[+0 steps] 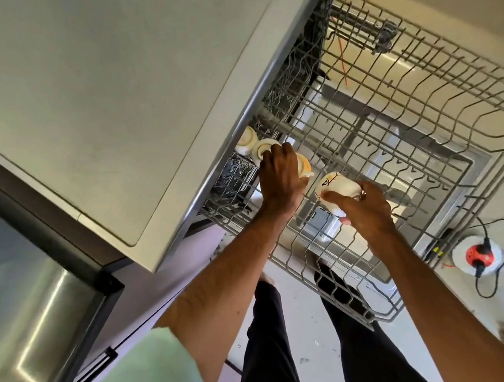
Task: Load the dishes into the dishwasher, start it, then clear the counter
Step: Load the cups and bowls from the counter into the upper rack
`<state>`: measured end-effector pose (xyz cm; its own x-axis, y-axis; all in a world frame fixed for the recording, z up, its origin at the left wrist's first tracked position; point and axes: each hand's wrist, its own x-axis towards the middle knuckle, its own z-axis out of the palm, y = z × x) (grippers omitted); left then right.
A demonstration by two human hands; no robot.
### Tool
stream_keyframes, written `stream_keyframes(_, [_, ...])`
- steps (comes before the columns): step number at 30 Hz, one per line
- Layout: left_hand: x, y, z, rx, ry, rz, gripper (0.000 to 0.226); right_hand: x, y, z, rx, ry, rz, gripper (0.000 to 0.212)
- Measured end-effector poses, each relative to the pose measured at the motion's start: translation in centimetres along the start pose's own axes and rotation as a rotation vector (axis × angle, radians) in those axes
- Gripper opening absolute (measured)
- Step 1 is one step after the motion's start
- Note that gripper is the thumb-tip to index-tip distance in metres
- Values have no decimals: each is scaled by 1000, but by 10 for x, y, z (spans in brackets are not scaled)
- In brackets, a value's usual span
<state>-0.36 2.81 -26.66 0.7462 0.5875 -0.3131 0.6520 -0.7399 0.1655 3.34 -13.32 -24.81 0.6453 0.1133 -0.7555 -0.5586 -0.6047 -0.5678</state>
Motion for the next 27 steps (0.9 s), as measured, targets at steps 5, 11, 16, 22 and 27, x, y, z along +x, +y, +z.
stream_keyframes(5, [1,3,16,222,-3,29,86,1,-2,1,-92,17,-51,70])
stream_keyframes(11, [5,2,20,271,95,46,91,3,-6,6,-280,73,-212,78])
stream_keyframes(16, [1,-3,21,206,129,57,83,8,-6,15,-472,89,-326,75])
stream_keyframes(22, [-4,-12,21,125,151,54,71,8,-14,29,-708,87,-409,76])
stream_keyframes(27, [-3,-13,22,165,172,64,68,12,-16,36,-825,73,-469,81])
